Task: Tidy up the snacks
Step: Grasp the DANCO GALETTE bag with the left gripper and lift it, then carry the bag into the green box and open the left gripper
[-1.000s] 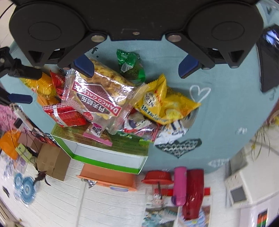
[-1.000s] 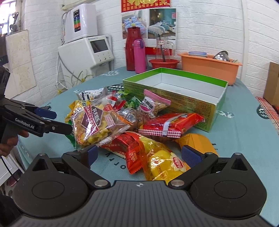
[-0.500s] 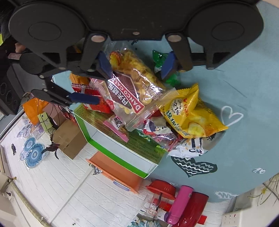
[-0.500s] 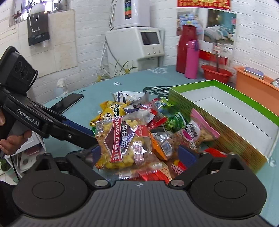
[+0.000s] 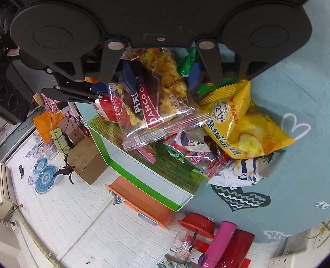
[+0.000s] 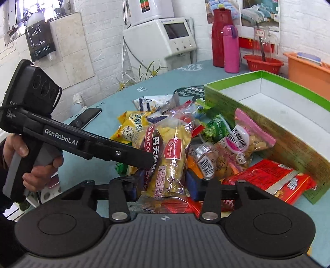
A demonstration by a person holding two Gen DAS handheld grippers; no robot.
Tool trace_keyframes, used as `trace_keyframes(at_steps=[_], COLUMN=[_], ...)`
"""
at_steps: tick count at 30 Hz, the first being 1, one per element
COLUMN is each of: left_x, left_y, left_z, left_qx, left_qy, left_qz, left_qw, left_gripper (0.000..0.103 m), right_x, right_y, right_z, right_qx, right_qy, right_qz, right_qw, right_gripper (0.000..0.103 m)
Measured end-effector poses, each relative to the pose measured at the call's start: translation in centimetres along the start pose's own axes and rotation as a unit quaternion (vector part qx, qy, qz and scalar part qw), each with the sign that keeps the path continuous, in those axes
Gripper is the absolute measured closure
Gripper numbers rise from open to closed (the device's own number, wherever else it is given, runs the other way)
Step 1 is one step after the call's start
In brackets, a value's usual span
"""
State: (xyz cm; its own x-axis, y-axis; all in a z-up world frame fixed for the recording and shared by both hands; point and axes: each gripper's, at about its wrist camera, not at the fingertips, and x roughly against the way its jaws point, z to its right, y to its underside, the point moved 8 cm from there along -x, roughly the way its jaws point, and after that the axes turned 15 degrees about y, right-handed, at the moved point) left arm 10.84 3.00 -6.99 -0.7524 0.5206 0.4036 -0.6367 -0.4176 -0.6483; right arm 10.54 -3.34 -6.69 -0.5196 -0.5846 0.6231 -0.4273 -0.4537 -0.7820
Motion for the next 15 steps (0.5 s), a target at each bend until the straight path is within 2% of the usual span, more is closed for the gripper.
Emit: trace_keyframes(at_steps=[4, 8, 10, 15], left_x=[0.4, 1.2, 0.9, -2.8], left_y=[-0.3, -2.6, -4.7, -9.6], left_z=[1.0, 4.2, 5.7, 8.6], left_qx=[-0.010, -0.053, -0.074, -0.124], left_qy=[-0.007, 0.022, 0.038, 0.068], left_qz=[0.009, 0.037, 0.050, 0.057], left_qw=[0.9999, 0.9977, 0.9953, 0.9883], left_gripper=[0.054, 0.059, 0.059, 0.059], right_x=[0.2, 3.1, 4.7, 6.8], right_y=[0.1, -1.5, -2.9, -6.2], right_z=[-0.7, -0.1, 1.0, 5.2], right_qx=[0.010, 0.014, 0.008, -0.020], right_qy=[0.023, 0.044, 0.055, 0.110], right_qz=[0.002, 0.044, 0.073, 0.135], right_qw=[1.000, 0.998, 0.996, 0.985], right_gripper=[0.033, 0.036, 0.036, 0.036])
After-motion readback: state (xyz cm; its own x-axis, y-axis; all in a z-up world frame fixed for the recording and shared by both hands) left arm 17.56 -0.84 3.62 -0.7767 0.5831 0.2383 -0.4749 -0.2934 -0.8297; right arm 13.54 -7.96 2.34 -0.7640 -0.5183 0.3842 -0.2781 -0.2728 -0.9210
